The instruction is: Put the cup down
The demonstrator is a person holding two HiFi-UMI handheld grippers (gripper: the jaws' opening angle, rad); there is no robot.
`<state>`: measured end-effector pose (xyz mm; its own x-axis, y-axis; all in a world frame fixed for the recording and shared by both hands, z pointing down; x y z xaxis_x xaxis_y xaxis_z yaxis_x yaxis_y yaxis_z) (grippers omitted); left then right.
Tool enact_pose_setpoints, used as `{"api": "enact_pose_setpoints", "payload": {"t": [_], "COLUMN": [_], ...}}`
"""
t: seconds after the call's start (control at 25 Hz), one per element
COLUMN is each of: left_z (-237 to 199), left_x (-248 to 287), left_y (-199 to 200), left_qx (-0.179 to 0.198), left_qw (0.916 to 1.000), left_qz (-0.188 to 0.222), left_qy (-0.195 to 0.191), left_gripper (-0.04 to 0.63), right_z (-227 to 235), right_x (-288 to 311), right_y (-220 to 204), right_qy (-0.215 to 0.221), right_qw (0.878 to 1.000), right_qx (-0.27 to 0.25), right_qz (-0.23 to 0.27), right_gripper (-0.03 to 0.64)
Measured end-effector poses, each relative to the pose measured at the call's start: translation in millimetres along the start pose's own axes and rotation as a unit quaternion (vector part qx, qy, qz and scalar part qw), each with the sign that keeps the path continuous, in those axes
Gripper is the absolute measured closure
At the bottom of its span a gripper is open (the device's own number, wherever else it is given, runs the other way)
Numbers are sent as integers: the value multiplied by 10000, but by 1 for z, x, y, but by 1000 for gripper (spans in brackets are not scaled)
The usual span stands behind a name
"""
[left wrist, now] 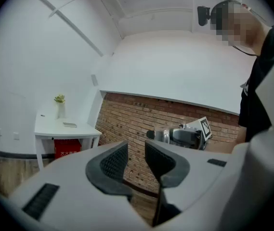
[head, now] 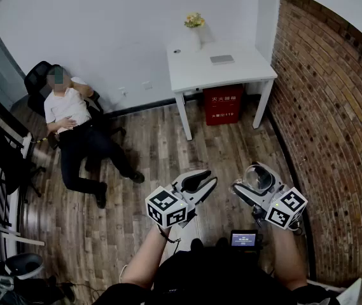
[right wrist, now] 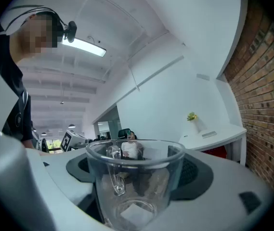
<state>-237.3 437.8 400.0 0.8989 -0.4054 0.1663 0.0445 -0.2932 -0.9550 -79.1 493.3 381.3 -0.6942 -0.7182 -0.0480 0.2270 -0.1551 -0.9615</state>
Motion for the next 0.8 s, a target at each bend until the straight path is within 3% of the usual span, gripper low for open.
{"api": "enact_pose_setpoints", "payload": {"t": [0.8], "left_z": [4], "left_x": [2], "left_y": [-2], "left_qx": [-15], "left_qw": [10000], "left_qz": [-24], "left_qy": [-63], "left_gripper": [480], "right_z": [2], "right_x": [-5], "right_y": [1], "right_qy": [-78], "right_qw": [9999], "right_qx": [48], "right_qz": [86], "right_gripper": [186]}}
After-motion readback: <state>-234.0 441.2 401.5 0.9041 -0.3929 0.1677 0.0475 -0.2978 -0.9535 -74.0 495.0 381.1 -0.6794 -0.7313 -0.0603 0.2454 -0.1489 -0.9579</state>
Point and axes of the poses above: the fingertips, and each gripper's own axes: x forward along the fingers, z to its right, y out of its top, the point moved 5 cm from there along -x, backward along the fingers, and after that the axes turned 11 degrees about y, right-handed, at the moved point
